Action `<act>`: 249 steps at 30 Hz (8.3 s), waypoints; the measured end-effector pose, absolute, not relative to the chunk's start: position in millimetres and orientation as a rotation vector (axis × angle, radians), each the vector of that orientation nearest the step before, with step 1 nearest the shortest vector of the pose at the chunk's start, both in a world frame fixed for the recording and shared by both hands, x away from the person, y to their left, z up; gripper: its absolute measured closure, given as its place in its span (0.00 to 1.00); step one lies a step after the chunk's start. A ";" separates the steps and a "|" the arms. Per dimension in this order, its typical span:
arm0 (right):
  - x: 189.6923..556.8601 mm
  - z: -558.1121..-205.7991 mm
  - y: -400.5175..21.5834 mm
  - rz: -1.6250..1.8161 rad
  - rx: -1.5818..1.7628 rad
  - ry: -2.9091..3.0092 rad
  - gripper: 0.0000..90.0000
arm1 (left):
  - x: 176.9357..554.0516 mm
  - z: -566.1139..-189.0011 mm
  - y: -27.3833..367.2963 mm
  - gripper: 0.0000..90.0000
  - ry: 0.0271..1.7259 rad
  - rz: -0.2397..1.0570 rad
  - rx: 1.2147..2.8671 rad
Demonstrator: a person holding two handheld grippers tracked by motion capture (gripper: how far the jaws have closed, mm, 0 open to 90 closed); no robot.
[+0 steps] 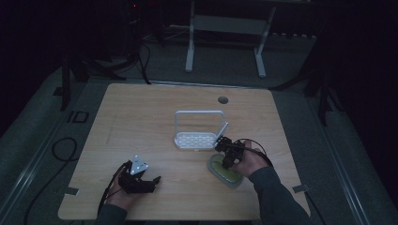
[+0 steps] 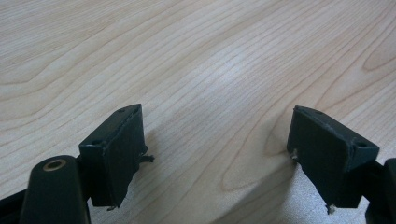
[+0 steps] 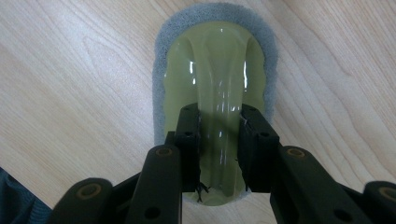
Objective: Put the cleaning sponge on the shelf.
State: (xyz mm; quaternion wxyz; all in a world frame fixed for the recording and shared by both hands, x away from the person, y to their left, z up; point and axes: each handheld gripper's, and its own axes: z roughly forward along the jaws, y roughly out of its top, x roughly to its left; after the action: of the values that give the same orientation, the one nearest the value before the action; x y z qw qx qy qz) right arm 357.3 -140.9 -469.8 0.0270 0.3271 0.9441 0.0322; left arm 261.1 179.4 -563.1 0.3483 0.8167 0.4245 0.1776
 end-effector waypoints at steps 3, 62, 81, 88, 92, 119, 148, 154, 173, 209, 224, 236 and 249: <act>357.2 -468.6 -141.4 0.108 0.986 2.920 0.79 | 261.1 -563.1 179.4 0.22 1.101 0.460 2.117; 365.6 -423.6 -105.8 0.171 0.525 2.860 0.80 | 261.1 -563.2 179.3 0.22 1.101 0.461 2.115; 365.7 -422.1 -92.4 0.179 0.380 2.837 0.80 | 261.1 -563.1 179.3 0.22 1.101 0.461 2.116; 364.5 -419.8 -87.5 0.178 0.332 2.817 0.80 | 261.1 -563.1 179.3 0.22 1.101 0.461 2.116; 363.6 -418.1 -84.6 0.188 0.297 2.809 0.79 | 261.1 -563.1 179.3 0.22 1.101 0.461 2.117; 360.3 -420.6 -75.7 0.209 0.143 2.746 0.80 | 261.1 -563.1 179.3 0.22 1.101 0.461 2.116; 375.9 -427.3 -54.7 0.096 -0.009 2.771 0.80 | 261.1 -563.1 179.3 0.22 1.101 0.461 2.117; 379.1 -427.2 -52.4 0.101 -0.023 2.780 0.80 | 261.1 -563.1 179.3 0.22 1.101 0.461 2.116; 383.2 -433.9 -45.6 0.079 -0.078 2.767 0.80 | 261.2 -563.2 179.2 0.21 1.099 0.459 2.115; 394.4 -458.2 -27.9 -0.008 -0.119 2.693 0.80 | 261.2 -563.3 179.0 0.21 1.097 0.458 2.114; 394.5 -461.0 -28.6 0.003 -0.127 2.671 0.80 | 261.1 -563.4 179.0 0.21 1.095 0.457 2.115; 394.1 -461.0 -29.6 0.028 -0.130 2.665 0.79 | 261.1 -563.3 179.0 0.21 1.094 0.457 2.116; 396.3 -466.4 -29.2 0.018 -0.107 2.621 0.79 | 261.0 -563.4 178.9 0.21 1.096 0.456 2.114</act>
State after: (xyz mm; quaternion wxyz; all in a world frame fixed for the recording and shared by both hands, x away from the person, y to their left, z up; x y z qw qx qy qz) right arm 396.3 -29.2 -466.4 0.2562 -0.0393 0.9658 0.0067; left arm 261.0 178.9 -563.4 0.3511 0.8164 0.4234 0.1760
